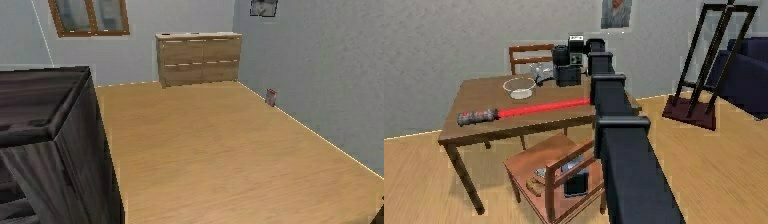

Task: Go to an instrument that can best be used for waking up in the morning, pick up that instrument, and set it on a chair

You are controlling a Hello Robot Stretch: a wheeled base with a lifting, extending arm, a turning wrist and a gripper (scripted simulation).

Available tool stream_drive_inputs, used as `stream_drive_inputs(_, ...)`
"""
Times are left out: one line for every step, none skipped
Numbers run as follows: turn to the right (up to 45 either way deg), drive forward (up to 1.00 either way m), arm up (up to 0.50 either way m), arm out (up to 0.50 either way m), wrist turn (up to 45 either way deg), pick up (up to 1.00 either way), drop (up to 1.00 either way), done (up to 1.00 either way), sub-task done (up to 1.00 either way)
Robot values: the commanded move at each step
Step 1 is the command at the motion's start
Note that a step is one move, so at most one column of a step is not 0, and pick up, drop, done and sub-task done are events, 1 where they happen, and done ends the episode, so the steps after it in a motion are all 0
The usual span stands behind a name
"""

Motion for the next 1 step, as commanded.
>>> stream_drive_inputs(0.0,0.0,0.0,0.0,0.0,0.0,0.0,1.0,0.0)
